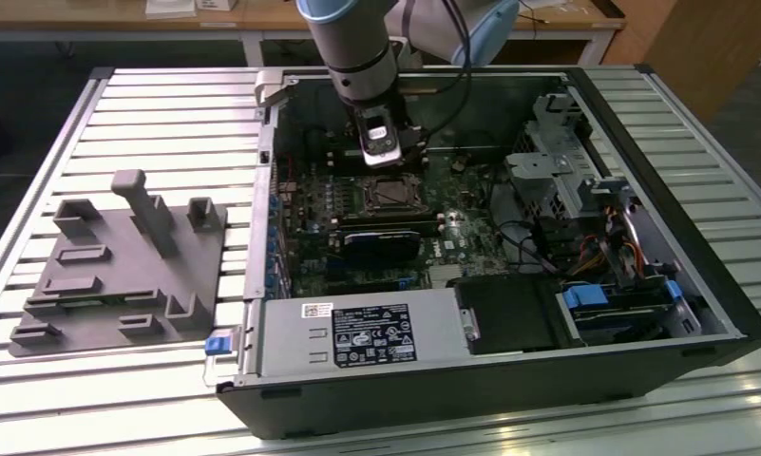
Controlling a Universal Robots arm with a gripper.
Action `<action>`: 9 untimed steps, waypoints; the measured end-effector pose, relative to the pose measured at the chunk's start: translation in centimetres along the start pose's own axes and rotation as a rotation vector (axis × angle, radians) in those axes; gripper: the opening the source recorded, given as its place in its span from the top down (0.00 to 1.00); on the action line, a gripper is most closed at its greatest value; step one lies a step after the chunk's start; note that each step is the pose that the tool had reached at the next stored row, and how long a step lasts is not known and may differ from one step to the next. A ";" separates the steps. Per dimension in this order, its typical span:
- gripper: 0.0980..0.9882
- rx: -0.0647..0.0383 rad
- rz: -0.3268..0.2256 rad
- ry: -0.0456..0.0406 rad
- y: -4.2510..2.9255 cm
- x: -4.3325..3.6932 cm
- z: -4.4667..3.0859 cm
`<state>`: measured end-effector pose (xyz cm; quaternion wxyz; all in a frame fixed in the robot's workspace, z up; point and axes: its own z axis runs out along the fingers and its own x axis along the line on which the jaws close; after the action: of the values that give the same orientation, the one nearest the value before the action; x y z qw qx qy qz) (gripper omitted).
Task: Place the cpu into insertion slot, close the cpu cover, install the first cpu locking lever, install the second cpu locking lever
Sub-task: 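Install the first cpu locking lever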
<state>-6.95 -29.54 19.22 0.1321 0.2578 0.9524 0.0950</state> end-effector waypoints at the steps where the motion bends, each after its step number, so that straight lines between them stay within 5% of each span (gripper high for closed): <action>1: 0.99 0.000 0.000 0.0000 -0.03 -0.01 0.03; 9: 0.99 0.000 0.000 0.0000 -0.27 -0.06 0.25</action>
<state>-6.94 -29.78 18.92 0.1321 0.2578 0.9524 0.0951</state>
